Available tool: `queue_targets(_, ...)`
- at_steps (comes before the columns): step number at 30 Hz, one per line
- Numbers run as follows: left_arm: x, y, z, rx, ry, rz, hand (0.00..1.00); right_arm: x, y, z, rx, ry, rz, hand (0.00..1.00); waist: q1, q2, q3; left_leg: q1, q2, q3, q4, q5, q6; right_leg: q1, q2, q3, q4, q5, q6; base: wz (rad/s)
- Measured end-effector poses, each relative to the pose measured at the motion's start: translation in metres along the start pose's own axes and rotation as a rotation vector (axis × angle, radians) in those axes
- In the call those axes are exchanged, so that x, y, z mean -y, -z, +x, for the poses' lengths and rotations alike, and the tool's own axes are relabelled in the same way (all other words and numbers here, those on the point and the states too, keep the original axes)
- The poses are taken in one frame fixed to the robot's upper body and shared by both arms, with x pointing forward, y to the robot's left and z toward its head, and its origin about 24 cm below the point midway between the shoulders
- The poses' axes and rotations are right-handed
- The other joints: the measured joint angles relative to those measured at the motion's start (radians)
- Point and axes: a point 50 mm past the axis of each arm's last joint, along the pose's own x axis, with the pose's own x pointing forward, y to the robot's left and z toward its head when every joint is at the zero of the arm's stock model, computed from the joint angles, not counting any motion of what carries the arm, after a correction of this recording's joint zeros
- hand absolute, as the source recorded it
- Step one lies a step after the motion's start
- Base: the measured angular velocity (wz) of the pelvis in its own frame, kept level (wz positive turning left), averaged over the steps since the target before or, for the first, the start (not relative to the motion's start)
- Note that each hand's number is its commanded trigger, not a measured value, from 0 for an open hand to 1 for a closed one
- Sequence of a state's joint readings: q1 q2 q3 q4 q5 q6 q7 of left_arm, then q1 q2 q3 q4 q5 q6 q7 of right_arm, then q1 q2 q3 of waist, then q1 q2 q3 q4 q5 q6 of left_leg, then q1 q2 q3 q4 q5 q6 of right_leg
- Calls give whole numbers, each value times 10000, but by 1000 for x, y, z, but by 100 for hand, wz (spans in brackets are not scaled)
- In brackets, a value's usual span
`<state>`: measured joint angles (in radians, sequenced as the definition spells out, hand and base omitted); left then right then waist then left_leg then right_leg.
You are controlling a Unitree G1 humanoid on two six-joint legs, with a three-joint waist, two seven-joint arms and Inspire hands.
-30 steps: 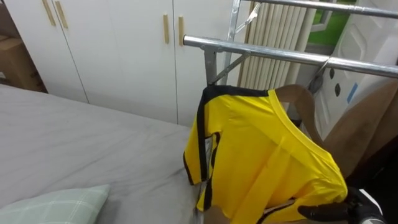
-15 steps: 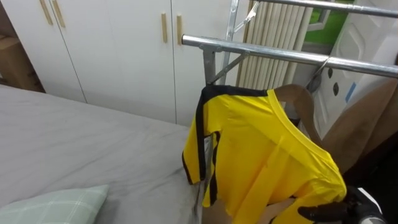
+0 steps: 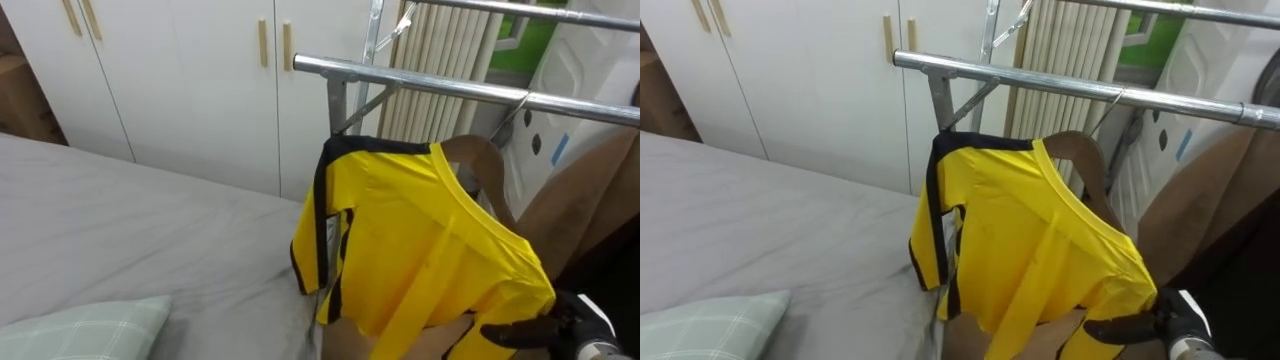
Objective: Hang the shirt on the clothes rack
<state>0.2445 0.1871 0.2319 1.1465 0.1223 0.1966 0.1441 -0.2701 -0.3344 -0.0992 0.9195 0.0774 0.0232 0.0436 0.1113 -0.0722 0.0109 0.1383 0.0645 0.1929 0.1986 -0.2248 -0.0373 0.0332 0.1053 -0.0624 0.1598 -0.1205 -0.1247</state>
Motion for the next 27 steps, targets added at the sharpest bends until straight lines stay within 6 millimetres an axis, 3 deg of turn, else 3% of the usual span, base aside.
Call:
queue_targets(4,-1,-1,0,84,-70,474,0,0,-14,0,599,101,-13,0,-22,-58,31,-86,-1,1,-2,0,0,-146,-3,2,115,-11,-8,0)
queue_targets(10,-1,-1,0,55,-64,462,0,1,-32,-1,1324,429,-45,0,-42,-54,15,-84,-2,7,4,1,-1,-155,-1,25,110,-10,-10,0)
queue_targets(16,-1,1,0,-88,95,476,0,5,-56,-5,2274,627,-95,0,-41,108,-83,-69,-3,30,2,1,-1,-145,0,40,111,-5,-10,0)
queue_targets(23,-2,1,0,-134,151,305,0,9,-61,-6,2484,878,-109,0,-123,142,-97,-85,4,76,5,2,-2,-169,0,29,150,-5,-17,0)
queue_targets(27,-1,2,0,-211,237,280,0,17,-77,-10,3118,1093,59,0,-237,129,-98,-162,0,119,5,2,-3,-324,0,71,262,-13,-17,-2)
